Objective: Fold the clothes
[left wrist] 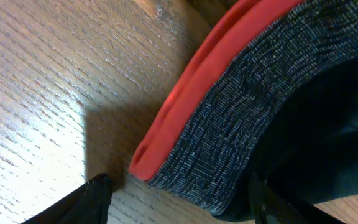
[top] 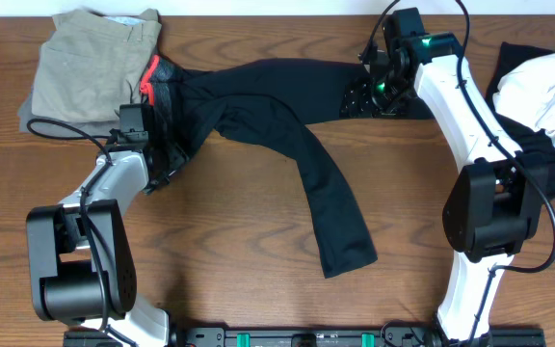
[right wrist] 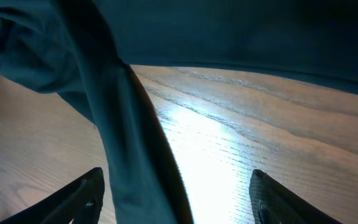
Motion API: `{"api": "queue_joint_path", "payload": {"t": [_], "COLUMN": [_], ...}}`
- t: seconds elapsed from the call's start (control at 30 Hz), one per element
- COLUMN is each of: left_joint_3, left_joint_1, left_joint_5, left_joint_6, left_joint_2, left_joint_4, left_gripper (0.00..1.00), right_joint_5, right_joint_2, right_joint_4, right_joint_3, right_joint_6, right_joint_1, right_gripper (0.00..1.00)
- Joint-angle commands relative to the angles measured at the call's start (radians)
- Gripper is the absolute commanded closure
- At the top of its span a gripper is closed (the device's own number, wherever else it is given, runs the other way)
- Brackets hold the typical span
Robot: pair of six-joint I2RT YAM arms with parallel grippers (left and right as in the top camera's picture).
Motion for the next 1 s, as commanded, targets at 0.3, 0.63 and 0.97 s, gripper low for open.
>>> {"api": "queue_joint_path", "payload": {"t": [0.3, 0.63, 0.97], "left_joint_3": [-0.011, -0.011, -0.011], "left_joint_1": [0.004, 0.072, 0.120], "left_joint_5": [-0.046, -0.045, -0.042], "left_joint_6": [0.003, 0.003, 0.003], "left_joint_2": [0.038, 0.037, 0.037], "left_joint_4": [0.043, 0.023, 0.023], "left_gripper": [0.85, 0.94, 0.94], "right_joint_5": [0.006, 0.040, 0.261], "right_joint_2": [-0.007, -0.054, -0.054], "right_joint_4": [-0.082, -0.250, -0.255], "right_joint_3": [-0.006, -0.007, -0.085], "right_joint_6": [-0.021, -0.059, 0.069], "right_joint_1": [0.045, 0.160, 0.383], "right_gripper": [0.42, 0.43, 0.47]}}
